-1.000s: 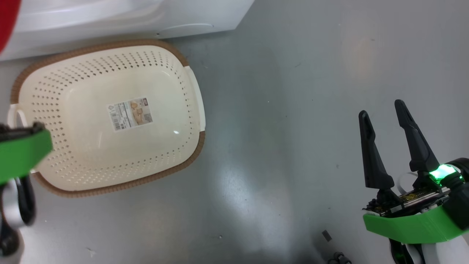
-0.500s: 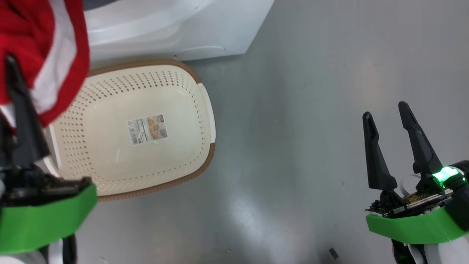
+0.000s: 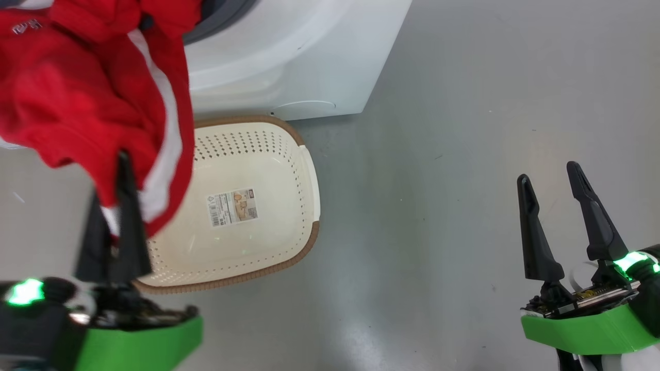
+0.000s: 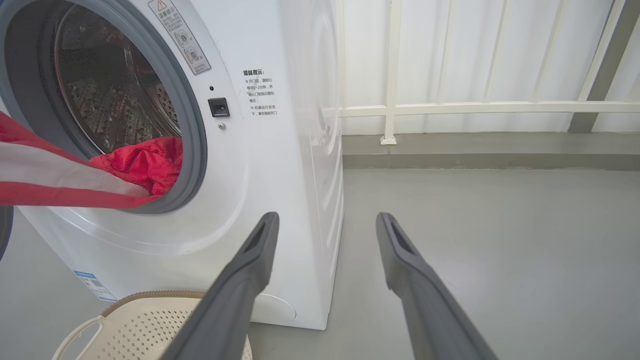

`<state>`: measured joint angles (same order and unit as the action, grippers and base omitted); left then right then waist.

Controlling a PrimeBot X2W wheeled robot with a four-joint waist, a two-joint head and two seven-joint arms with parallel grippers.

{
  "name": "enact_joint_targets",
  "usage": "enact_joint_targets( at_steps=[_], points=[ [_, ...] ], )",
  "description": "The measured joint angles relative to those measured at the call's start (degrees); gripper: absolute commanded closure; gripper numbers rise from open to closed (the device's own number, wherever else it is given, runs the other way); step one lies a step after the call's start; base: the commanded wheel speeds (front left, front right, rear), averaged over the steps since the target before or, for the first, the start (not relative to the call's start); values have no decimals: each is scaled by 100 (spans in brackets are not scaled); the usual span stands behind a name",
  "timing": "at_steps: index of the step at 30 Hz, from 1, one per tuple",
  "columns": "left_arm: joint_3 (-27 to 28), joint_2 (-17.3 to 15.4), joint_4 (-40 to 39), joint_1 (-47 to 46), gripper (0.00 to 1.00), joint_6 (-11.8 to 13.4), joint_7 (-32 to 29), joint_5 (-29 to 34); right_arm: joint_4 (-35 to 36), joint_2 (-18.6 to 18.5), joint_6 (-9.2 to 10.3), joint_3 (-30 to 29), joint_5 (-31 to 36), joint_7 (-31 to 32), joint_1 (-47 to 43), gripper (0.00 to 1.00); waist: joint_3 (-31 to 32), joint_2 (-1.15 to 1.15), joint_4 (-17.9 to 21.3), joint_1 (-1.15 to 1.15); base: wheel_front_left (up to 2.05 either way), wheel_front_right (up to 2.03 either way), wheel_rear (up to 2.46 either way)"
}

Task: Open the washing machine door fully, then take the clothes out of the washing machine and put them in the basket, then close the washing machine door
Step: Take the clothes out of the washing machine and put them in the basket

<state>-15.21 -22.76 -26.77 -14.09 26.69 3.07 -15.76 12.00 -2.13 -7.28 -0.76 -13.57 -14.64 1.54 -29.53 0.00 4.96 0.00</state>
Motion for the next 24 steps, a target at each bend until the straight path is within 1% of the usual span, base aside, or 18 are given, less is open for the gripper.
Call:
enact_joint_targets(
  at_steps=[2,7,12,16,20,24],
  points=[
    [-187,134,89,144,100,-11,0,-65,9,0,0,1,2,0,-9,0,24,0,-21,0,0,0,0],
    [-498,369,557,337,100,-164,10,-335,12,0,0,2,2,0,-18,0,16,0,-4,0,0,0,0],
    [-563,436,1343,337,100,-334,81,-549,16,0,0,13,2,0,-17,0,0,0,57,0,0,0,0],
    [-626,582,2029,330,100,-554,133,-765,10,0,0,34,-5,0,-15,0,-20,0,135,0,0,0,0],
    [-670,646,2820,275,100,-717,283,-914,8,1,0,34,-14,0,-15,0,-45,0,207,0,0,0,0],
    [-715,826,3669,-49,100,-1039,417,-1116,9,0,0,33,-48,0,-12,0,-103,0,249,0,0,0,0]
  ],
)
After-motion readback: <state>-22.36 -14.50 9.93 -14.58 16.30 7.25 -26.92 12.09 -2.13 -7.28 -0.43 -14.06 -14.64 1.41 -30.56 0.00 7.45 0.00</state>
